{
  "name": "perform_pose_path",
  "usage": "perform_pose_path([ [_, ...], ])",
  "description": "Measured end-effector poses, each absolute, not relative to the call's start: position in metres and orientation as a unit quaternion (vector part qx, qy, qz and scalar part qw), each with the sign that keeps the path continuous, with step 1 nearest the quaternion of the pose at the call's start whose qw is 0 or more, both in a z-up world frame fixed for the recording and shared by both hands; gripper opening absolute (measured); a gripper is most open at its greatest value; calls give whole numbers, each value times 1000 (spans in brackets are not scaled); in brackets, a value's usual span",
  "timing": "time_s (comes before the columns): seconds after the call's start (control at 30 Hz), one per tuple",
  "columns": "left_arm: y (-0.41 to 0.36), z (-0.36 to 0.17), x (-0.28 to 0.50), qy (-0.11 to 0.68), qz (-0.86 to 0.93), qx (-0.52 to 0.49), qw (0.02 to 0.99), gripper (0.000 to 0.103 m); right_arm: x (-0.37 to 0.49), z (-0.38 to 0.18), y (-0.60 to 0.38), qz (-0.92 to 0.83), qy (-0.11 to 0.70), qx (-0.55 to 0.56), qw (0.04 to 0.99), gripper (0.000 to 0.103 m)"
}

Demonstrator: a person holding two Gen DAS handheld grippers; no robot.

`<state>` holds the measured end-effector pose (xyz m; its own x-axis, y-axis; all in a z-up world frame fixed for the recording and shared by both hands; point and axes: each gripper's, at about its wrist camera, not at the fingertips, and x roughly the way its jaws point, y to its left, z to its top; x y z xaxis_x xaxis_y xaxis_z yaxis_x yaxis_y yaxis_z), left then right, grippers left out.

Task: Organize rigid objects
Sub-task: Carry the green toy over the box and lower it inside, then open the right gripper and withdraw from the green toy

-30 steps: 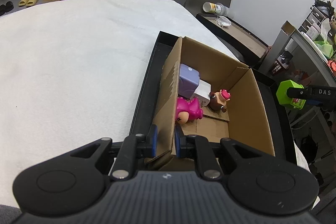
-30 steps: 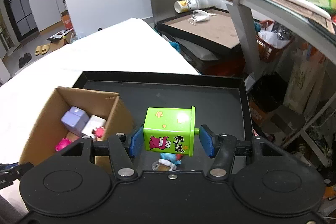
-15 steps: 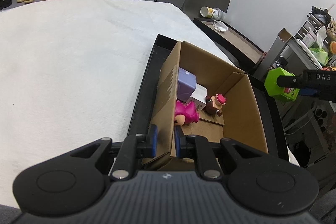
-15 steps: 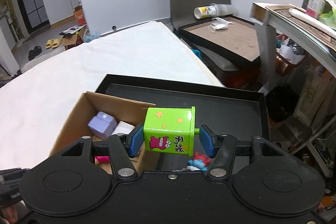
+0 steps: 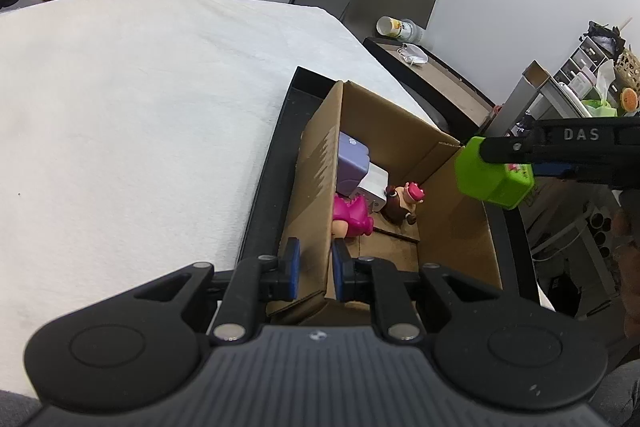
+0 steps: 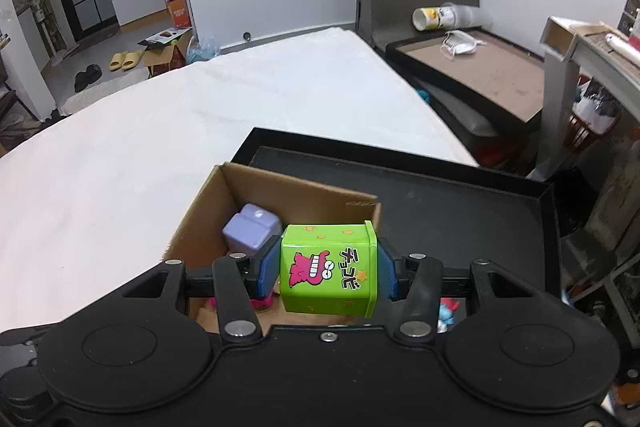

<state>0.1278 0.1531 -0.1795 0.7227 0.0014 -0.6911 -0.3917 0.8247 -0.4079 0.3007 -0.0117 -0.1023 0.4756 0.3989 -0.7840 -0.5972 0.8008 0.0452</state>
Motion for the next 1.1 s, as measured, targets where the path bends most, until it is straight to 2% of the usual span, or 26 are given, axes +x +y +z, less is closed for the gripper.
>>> perform_pose_path([
  [0.67,158,-182,126,349,98,-285,887,15,294,-149,23,241,482,-146,830,49],
  [1.1,157,-182,128,349,98,-284,888,15,295,-126,0,252,475,-120,835,51],
])
